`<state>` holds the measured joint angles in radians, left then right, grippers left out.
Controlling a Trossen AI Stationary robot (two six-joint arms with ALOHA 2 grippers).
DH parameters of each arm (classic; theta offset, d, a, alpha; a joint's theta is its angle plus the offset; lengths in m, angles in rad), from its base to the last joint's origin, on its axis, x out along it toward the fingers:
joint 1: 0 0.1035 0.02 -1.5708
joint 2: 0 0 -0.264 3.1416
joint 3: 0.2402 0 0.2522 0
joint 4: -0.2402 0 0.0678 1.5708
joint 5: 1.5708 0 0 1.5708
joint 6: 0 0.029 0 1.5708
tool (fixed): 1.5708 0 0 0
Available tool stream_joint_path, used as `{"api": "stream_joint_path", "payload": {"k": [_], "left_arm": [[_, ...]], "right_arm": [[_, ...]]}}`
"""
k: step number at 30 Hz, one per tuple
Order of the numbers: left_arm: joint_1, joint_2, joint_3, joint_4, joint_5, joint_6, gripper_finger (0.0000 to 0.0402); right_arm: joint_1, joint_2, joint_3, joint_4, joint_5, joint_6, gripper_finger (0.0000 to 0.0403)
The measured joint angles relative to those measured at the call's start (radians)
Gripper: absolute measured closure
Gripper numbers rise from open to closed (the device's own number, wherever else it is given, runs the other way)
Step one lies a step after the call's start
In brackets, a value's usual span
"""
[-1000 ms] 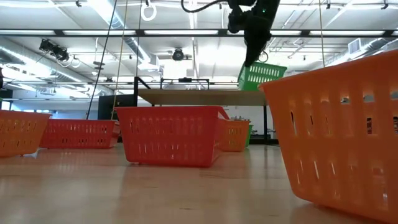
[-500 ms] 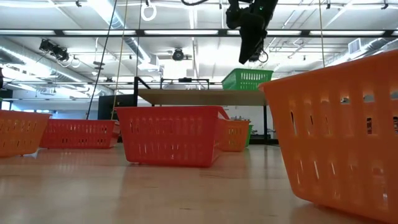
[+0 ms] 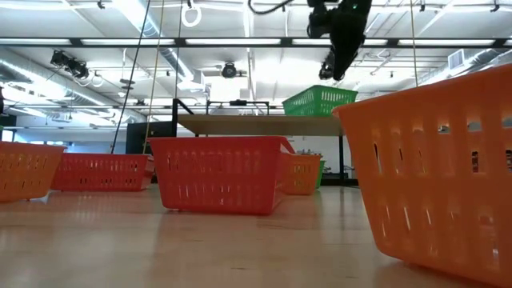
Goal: Stack baskets on shelf by color
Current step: Put the middle green bin on the shelf
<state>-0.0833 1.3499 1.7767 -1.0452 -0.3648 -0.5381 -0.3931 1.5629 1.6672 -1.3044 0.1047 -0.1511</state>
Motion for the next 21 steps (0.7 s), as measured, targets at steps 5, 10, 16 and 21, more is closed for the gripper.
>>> {"api": "stream_joint_path", "payload": {"k": [5,10,16,21], "left_arm": [[0.001,0.0,0.0,0.0,-0.001,0.0,0.0228],[0.002,0.0,0.0,0.001,-0.001,0.008,0.0228],[0.002,0.0,0.0,0.001,-0.001,0.008,0.0228],[0.001,0.0,0.0,0.001,-0.001,0.0,0.0228]], "right_arm": [[-0.037,-0.022,0.0,0.012,0.017,-0.021,0.027],[-0.108,-0.009,0.0,0.091,0.058,-0.042,0.027],[-0.133,-0.009,-0.031,0.172,-0.107,-0.205,0.027],[-0.127,0.022,-0.057,0.211,-0.115,-0.297,0.027]]}}
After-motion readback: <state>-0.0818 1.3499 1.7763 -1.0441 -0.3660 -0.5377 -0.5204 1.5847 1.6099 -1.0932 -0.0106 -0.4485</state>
